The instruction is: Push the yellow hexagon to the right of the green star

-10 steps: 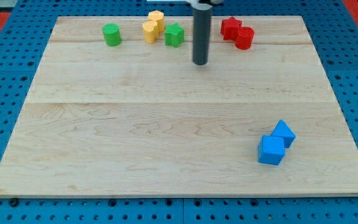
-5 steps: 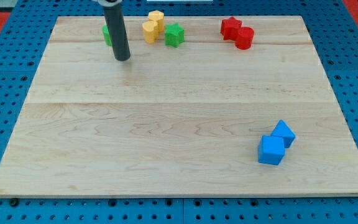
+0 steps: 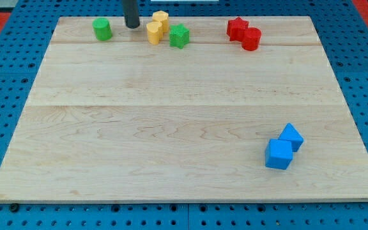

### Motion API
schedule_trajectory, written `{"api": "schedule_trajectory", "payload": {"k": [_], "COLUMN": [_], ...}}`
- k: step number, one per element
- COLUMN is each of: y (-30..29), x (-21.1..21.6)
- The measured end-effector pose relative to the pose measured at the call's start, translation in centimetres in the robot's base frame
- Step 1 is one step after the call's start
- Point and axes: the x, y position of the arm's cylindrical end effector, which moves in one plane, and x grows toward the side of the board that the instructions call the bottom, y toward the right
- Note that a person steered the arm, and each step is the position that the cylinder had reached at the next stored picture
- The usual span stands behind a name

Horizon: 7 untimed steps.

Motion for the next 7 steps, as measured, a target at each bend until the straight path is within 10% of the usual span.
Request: {"api": "schedule_trajectory", "payload": {"k": [7], "y": [18.7], "x": [-0.8]}}
